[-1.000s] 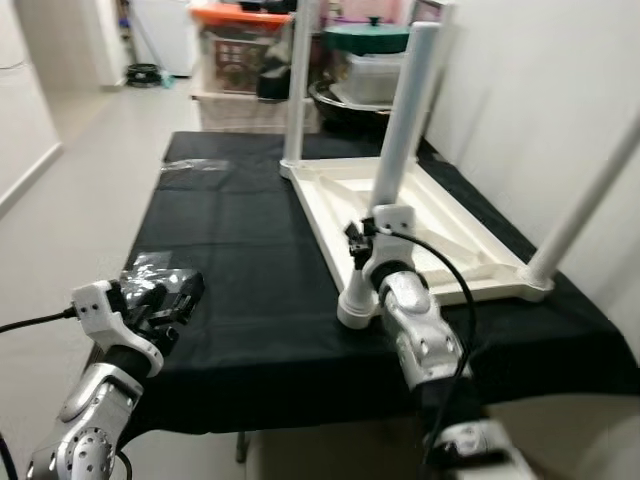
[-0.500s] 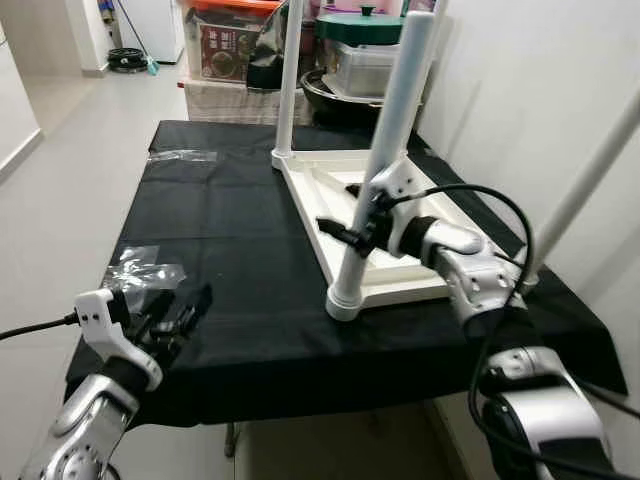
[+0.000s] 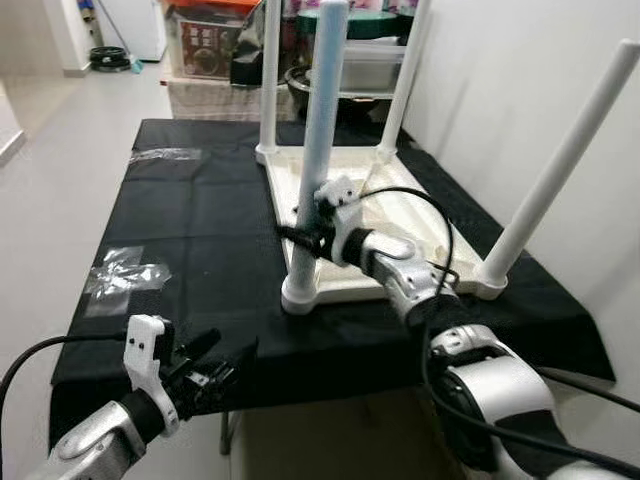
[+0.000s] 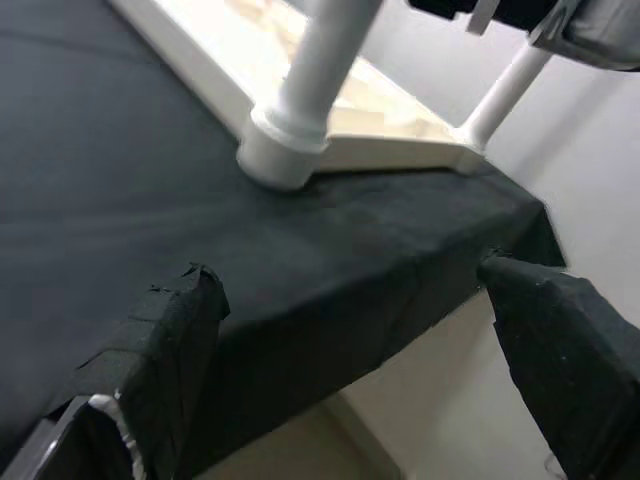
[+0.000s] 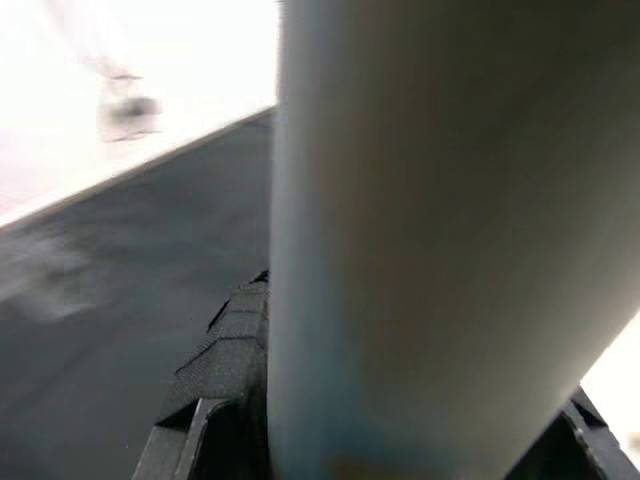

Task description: Building children table

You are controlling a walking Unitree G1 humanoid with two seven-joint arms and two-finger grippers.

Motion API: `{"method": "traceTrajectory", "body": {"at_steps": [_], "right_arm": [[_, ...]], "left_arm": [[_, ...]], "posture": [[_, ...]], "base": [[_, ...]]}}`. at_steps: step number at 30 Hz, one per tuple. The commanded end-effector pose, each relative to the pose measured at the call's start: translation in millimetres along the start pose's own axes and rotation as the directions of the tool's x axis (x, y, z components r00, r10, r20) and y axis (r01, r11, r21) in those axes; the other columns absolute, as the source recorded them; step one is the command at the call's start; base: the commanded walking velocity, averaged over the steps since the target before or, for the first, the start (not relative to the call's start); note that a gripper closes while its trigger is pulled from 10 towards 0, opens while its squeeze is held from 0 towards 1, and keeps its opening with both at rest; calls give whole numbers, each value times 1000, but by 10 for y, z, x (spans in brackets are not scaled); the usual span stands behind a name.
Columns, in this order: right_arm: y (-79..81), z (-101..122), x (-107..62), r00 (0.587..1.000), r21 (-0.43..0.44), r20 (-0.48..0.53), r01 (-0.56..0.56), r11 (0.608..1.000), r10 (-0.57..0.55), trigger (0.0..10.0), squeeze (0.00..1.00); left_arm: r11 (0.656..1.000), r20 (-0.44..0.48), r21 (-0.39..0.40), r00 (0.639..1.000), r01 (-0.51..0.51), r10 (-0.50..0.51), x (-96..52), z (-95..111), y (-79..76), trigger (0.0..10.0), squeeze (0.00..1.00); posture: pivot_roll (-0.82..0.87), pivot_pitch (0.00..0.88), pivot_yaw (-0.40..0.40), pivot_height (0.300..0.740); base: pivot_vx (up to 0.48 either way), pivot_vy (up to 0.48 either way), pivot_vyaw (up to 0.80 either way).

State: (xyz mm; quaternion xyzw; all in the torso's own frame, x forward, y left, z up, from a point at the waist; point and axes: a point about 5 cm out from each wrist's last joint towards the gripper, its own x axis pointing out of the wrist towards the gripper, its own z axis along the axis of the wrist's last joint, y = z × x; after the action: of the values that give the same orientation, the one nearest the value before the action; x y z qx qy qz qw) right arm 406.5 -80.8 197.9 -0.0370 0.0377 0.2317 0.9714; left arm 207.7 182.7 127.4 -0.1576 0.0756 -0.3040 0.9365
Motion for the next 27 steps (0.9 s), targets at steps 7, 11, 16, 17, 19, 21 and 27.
{"method": "traceTrajectory", "body": {"at_steps": [7, 11, 16, 17, 19, 21, 27], "right_arm": [[-432, -318, -288, 845, 59, -94, 533, 844, -527, 0, 0], [-133, -429, -681, 739, 71, -75, 673, 736, -669, 8706, 0], [114, -233, -677, 841, 135, 7, 535, 834, -541, 10000, 0], [49, -145, -673, 837, 151, 75, 528, 836, -542, 10000, 0], [-49, -86, -618, 843, 135, 104, 514, 847, -528, 10000, 1000], [-264, 54, -569, 836, 90, 130, 526, 846, -533, 10000, 1000], [-472, 516, -501, 963, 35, 220, 150, 988, -154, 10000, 0]], "left_arm": [[1000, -57, -2, 998, 22, -22, -35, -87, -57, 10000, 0], [1000, -61, -8, 998, 12, -12, -64, -97, -65, 10000, 0], [1000, -60, -12, 998, 13, -14, -80, -88, -65, 10000, 0], [1000, -59, -11, 998, 16, -16, -80, -83, -64, 10000, 0], [1000, -58, -10, 998, 17, -17, -78, -80, -62, 10000, 0], [1000, -55, -8, 998, 18, -19, -76, -76, -64, 10000, 0], [1000, -66, -7, 997, 29, -30, -92, -96, -82, 10000, 0]], "posture": [[48, 0, -108, 740], [38, 0, -107, 740], [32, 0, -104, 740], [33, 0, -106, 740], [34, 0, -107, 740], [38, 0, -110, 740], [33, 0, -92, 740]], "base": [[0, 0, 0], [0, 0, 0], [0, 0, 0], [0, 0, 0], [0, 0, 0], [0, 0, 0], [0, 0, 0]]}}
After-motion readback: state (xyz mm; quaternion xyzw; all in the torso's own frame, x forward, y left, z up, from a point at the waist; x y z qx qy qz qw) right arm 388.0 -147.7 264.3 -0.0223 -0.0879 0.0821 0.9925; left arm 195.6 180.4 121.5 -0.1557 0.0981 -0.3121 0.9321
